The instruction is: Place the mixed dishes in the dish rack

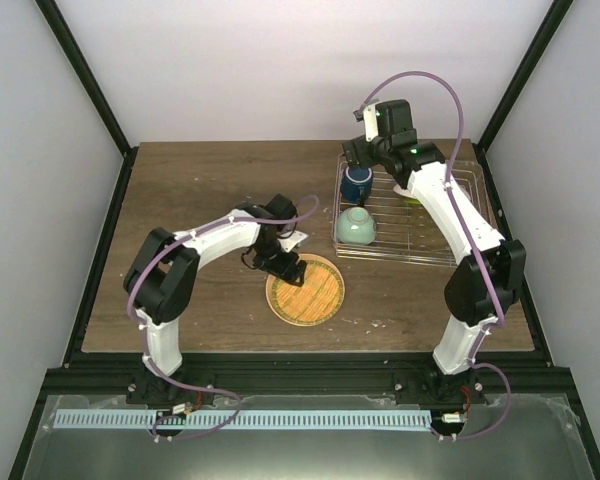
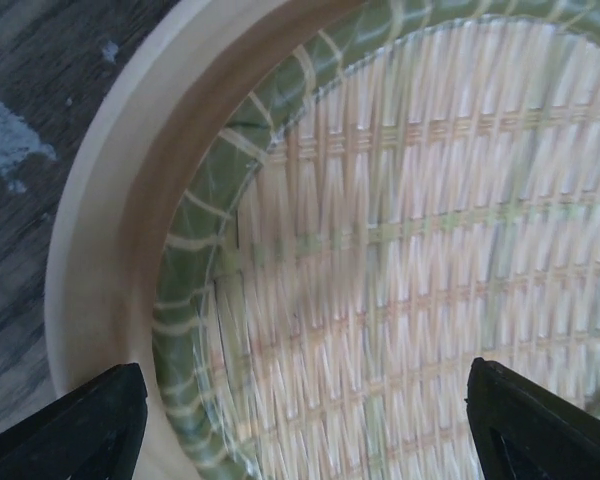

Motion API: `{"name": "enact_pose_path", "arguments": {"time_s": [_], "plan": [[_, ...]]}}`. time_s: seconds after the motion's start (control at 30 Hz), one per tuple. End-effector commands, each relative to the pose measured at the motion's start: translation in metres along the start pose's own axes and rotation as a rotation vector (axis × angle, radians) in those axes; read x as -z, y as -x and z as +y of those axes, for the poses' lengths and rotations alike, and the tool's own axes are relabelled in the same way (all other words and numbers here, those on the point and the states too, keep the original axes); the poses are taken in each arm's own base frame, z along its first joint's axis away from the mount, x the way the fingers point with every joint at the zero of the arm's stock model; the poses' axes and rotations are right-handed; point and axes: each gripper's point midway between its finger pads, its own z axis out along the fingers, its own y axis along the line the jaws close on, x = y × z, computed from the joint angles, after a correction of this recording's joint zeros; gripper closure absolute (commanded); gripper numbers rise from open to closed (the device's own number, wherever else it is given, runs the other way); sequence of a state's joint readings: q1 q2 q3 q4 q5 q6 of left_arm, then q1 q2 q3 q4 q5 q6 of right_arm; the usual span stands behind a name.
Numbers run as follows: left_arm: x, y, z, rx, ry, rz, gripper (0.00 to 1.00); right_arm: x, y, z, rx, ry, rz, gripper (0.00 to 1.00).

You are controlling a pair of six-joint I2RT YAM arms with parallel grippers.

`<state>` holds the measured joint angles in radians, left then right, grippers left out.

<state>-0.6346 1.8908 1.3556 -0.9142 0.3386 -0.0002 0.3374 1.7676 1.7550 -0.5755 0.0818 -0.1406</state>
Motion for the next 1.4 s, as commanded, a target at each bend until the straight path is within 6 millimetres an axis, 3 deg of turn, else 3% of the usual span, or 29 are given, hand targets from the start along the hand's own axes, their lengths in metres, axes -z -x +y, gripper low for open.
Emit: {"name": "enact_pose_path", "arguments": {"time_s": [0.0,0.23,0.5,0.83,1.13,1.37], "plan": [[-0.022,0.001,0.004,-0.004,-0.011,0.01,0.11,0.007,0.008,-0.005,0.018,-0.036,-0.023,0.0],[-0.035,-0.005,0.011,0.009,0.005,0.026,0.14,0.005,0.002,-0.008,0.036,-0.055,-0.001,0.0],[-0.033,-0.013,0.008,0.016,-0.012,0.039,0.63,0.006,-0.004,-0.012,0.053,-0.08,0.019,0.0],[-0.006,-0.011,0.001,0.007,-0.023,0.007,0.99,0.008,-0.007,-0.013,0.073,-0.087,0.032,0.0],[0.034,-0.005,-0.011,0.014,-0.089,-0.069,1.0,0.01,-0.014,-0.004,0.074,-0.032,0.04,0.0],[0.056,-0.008,-0.004,0.031,-0.128,-0.117,1.0,0.013,-0.014,0.014,0.07,0.072,0.041,0.0]]}}
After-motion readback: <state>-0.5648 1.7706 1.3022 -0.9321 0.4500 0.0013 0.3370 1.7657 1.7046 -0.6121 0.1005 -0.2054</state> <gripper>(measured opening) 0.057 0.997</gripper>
